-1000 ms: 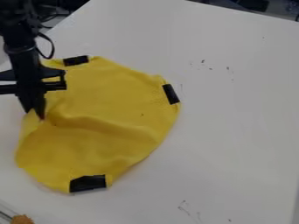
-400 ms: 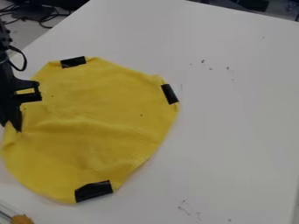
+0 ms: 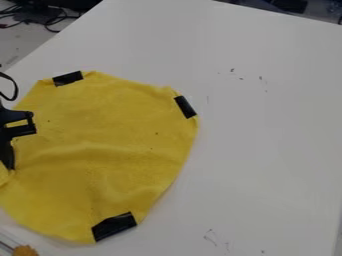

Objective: Unfold the cloth from bottom right to top left

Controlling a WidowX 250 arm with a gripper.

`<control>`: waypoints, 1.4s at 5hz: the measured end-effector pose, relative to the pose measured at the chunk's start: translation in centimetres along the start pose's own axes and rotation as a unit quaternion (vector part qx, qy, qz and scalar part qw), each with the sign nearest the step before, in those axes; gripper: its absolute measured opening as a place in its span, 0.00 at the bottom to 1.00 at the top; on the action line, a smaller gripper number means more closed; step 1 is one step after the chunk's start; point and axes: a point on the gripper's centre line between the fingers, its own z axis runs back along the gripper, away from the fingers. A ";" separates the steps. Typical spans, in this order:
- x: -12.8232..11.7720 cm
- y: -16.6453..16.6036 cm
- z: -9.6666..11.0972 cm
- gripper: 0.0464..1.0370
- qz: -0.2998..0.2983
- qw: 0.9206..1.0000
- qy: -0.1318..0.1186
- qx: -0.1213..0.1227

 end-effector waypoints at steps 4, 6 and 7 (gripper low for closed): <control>-0.4 0.9 1.0 0.96 -0.027 0.999 -0.014 0.042; 1.3 -0.8 5.4 0.96 -0.107 0.987 -0.072 0.101; 2.7 -4.8 5.6 0.96 -0.163 0.975 -0.140 0.049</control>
